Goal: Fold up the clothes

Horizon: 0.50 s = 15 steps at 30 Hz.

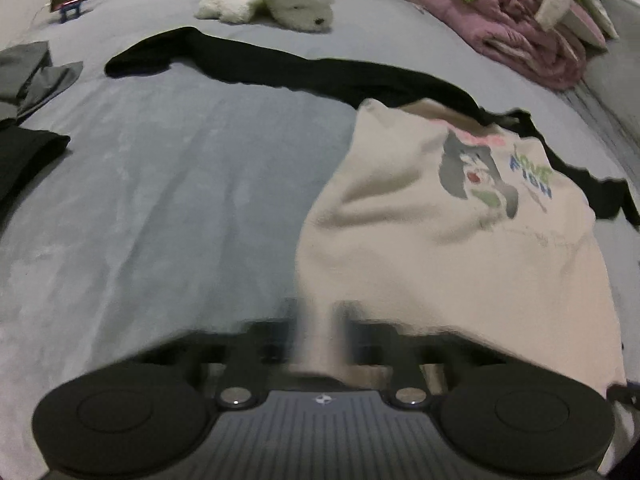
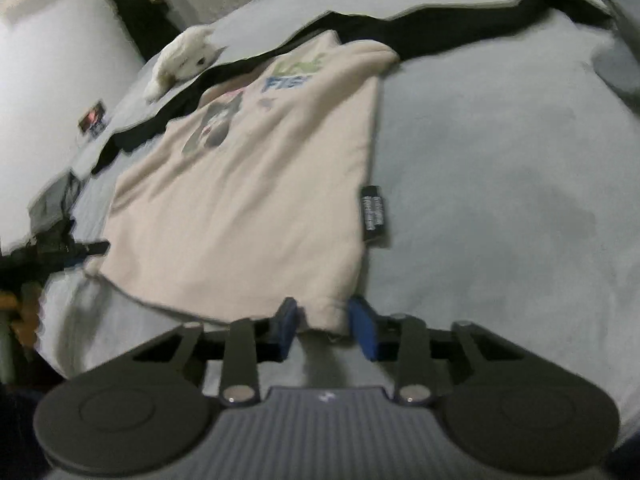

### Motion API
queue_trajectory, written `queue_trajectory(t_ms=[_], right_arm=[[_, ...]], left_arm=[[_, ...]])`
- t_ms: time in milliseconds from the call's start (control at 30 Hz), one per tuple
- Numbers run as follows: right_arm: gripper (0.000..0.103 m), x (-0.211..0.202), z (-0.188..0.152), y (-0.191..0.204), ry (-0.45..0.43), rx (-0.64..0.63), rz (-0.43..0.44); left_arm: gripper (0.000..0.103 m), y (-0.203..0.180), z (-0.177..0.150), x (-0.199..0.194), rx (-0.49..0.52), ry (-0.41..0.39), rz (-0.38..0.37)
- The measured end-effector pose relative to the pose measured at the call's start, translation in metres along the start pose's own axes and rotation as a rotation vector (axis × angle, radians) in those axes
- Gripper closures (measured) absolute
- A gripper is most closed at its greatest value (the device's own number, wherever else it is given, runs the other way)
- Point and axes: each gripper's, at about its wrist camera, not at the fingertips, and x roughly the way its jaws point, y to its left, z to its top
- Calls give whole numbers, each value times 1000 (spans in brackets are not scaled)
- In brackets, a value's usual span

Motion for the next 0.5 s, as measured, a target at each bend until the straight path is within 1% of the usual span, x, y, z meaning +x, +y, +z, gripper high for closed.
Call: queue_trajectory(t_ms=[67,133,233,333,433,500], right_arm=[[90,-8,0,1,-18,2,4],[91,-31,9,-4,-68,4,-4],[91,-69,22,-13,-126,6,9],[91,-103,27,-21,-156,13,27],[91,-126,22,-26,-163,20,39],[91,-123,15,-27,-135,1,4]], left_arm=[[99,3,-1,-9,-15,3,3],[99,8,-4,-21,-45,5,-15],[99,9,-12,-48,-92,12,-97],[99,-6,-23,-81,-51,7,-115],[98,-24,-39,-95,25,8,-88],[98,-32,-50,-82,82,45,-44]])
